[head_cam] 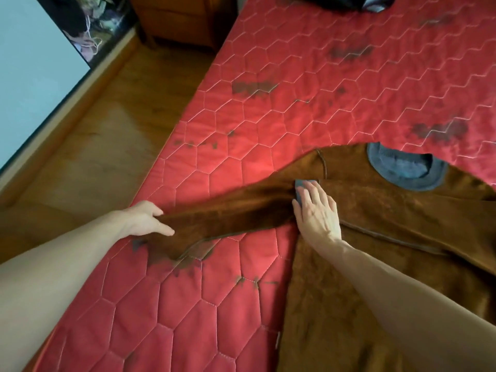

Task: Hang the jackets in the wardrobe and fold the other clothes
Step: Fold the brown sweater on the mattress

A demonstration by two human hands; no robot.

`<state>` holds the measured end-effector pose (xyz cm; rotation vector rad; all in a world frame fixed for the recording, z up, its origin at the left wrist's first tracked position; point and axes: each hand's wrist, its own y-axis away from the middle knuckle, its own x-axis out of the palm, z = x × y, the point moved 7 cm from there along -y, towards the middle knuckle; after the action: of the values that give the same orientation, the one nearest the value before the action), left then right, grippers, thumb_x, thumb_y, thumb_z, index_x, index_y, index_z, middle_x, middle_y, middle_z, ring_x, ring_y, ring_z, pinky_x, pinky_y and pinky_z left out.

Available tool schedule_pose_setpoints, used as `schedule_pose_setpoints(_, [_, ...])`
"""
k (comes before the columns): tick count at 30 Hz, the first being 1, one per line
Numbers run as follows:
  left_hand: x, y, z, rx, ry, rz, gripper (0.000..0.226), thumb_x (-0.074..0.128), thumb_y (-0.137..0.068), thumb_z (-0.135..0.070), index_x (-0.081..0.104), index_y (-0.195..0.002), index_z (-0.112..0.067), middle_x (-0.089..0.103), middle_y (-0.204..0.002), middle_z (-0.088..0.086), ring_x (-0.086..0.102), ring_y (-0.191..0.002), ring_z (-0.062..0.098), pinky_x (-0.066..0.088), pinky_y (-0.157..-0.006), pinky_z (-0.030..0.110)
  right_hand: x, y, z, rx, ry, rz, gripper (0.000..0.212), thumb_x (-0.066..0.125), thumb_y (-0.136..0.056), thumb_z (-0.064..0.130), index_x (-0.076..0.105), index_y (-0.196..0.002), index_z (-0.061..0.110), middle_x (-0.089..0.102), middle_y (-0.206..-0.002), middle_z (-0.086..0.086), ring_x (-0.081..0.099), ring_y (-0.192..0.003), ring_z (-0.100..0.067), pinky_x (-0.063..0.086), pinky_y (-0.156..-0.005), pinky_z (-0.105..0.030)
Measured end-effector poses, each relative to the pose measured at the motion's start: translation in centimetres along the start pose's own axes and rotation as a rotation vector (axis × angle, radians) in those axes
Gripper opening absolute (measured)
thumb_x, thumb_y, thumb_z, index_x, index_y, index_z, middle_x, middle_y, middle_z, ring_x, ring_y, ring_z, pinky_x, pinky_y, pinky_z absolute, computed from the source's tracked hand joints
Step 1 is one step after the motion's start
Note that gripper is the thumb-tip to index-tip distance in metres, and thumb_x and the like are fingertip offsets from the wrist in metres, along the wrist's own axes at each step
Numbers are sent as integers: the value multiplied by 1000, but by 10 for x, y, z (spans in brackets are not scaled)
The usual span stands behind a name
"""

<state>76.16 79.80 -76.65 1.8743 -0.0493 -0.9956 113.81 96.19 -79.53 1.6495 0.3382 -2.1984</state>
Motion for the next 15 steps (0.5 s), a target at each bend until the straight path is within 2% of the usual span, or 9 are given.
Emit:
schedule_pose_setpoints(2, [6, 1, 19, -22, 22, 52, 34, 93, -73, -37, 80, -96, -15, 79, -104, 7, 73, -96, 23, 56, -95, 36, 4, -17, 33, -113, -51, 50, 43, 37, -111, 29, 48, -151, 18, 42, -161, 0, 25, -156, -23, 29, -120, -46])
schedule_pose_setpoints(3, [6, 1, 27, -25, 37, 48, 34, 93, -73, -38, 80, -93, -14, 79, -100, 7, 74, -93, 23, 57, -95, 37, 7, -30, 47, -147, -61, 90, 45, 38, -111, 27, 43, -155, 19, 42, -161, 1, 27, -154, -24, 32, -119, -48])
schedule_pose_setpoints(5, [5, 3, 41, -30, 116, 28, 48, 91, -72, -49, 79, -102, -13, 78, -104, 4, 71, -100, 22, 54, -100, 39, 14, -55, 73, -200, -43, 189, 57, 41, -109, 25, 24, -163, 23, 45, -156, 0, 38, -143, -29, 39, -111, -51])
schedule_pose_setpoints(7, [5, 5, 49, -3, 270, -19, 57, 88, -74, -55, 76, -112, -15, 75, -111, 1, 68, -107, 21, 50, -103, 38, 26, -73, 92, -211, -29, 383, 71, 47, -106, 24, 8, -165, 32, 43, -148, -4, 50, -130, -36, 45, -105, -52])
schedule_pose_setpoints(8, [5, 6, 53, 20, 362, -57, 50, 87, -78, -50, 77, -111, -14, 76, -110, 2, 68, -106, 22, 51, -100, 37, 34, -79, 98, -209, -5, 495, 73, 51, -105, 25, 9, -164, 37, 41, -146, -6, 55, -127, -37, 47, -104, -51])
schedule_pose_setpoints(10, [5, 9, 59, 61, 511, -145, 34, 86, -83, -37, 80, -101, -9, 79, -102, 8, 73, -100, 27, 56, -95, 43, 45, -86, 103, -204, 114, 647, 63, 58, -102, 30, 27, -158, 35, 46, -145, -9, 59, -124, -38, 49, -103, -49])
schedule_pose_setpoints(12, [5, 11, 66, 84, 623, -217, 27, 88, -82, -31, 81, -97, -9, 80, -99, 8, 74, -99, 27, 57, -99, 45, 50, -91, 104, -203, 252, 630, 47, 59, -102, 33, 44, -145, 23, 59, -139, -13, 60, -123, -37, 50, -100, -44])
schedule_pose_setpoints(13, [5, 10, 70, 93, 671, -245, 24, 88, -82, -28, 81, -95, -10, 80, -98, 7, 74, -99, 26, 57, -100, 44, 47, -94, 104, -182, 269, 566, 40, 58, -103, 34, 49, -138, 19, 62, -133, -15, 60, -121, -39, 49, -95, -44])
schedule_pose_setpoints(15, [3, 7, 77, 99, 751, -324, 19, 88, -82, -25, 77, -85, -10, 78, -92, 7, 73, -95, 26, 56, -94, 42, 34, -102, 102, -97, 127, 347, 28, 55, -105, 31, 50, -125, 12, 66, -117, -21, 63, -108, -44, 47, -83, -45])
